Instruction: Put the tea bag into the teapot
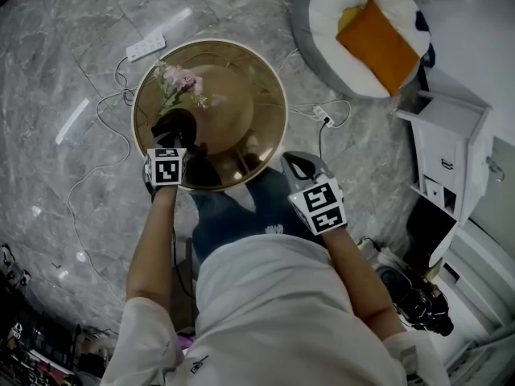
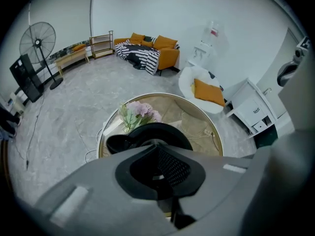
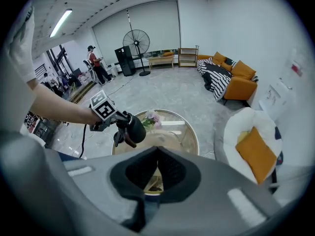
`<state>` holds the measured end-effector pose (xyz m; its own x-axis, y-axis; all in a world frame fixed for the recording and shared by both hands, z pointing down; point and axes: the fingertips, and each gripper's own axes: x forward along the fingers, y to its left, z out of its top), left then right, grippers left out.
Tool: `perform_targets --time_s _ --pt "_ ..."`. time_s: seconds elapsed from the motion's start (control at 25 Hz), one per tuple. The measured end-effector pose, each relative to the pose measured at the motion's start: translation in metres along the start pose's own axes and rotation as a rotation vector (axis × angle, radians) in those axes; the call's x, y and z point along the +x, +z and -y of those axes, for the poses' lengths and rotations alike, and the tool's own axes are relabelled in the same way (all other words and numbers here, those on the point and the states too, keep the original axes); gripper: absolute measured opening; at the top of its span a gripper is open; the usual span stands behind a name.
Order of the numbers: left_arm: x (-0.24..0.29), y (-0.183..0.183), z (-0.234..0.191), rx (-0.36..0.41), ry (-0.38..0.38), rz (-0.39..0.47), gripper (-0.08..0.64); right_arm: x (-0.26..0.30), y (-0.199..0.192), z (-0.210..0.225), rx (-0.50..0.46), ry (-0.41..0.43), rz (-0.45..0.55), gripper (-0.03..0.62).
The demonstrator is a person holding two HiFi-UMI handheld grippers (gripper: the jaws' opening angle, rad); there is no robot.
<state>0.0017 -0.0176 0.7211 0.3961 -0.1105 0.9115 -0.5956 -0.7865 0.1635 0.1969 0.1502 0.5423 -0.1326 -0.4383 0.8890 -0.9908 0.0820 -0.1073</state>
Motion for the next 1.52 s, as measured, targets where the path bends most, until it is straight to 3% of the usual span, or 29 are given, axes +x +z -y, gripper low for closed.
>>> perform_targets --time_s 0.28,0.76,0.84,1.08,1.52 --pt "0.015 0.001 0.001 0.163 0.058 -0.083 0.008 0.004 0.0 -0.004 0.005 0.019 -0.016 0.003" --pt "0.032 -0.015 0.008 0.529 0.095 -0.28 0.005 0.001 -0.005 0.006 0.014 0.026 -0.019 0.003" --pt "0.031 -0.013 0.007 0.51 0.098 -0.255 0.006 0.001 -0.006 0.008 0.015 0.027 -0.02 0.003" --pt "0.01 -0.008 0.003 0.311 0.087 -0.154 0.008 0.0 -0.005 0.008 0.009 0.034 -0.005 0.003" --pt "-0.073 0.005 0.007 0.056 0.058 0.0 0.008 -0.007 0.033 -0.008 -0.055 0.071 0.094 0.003"
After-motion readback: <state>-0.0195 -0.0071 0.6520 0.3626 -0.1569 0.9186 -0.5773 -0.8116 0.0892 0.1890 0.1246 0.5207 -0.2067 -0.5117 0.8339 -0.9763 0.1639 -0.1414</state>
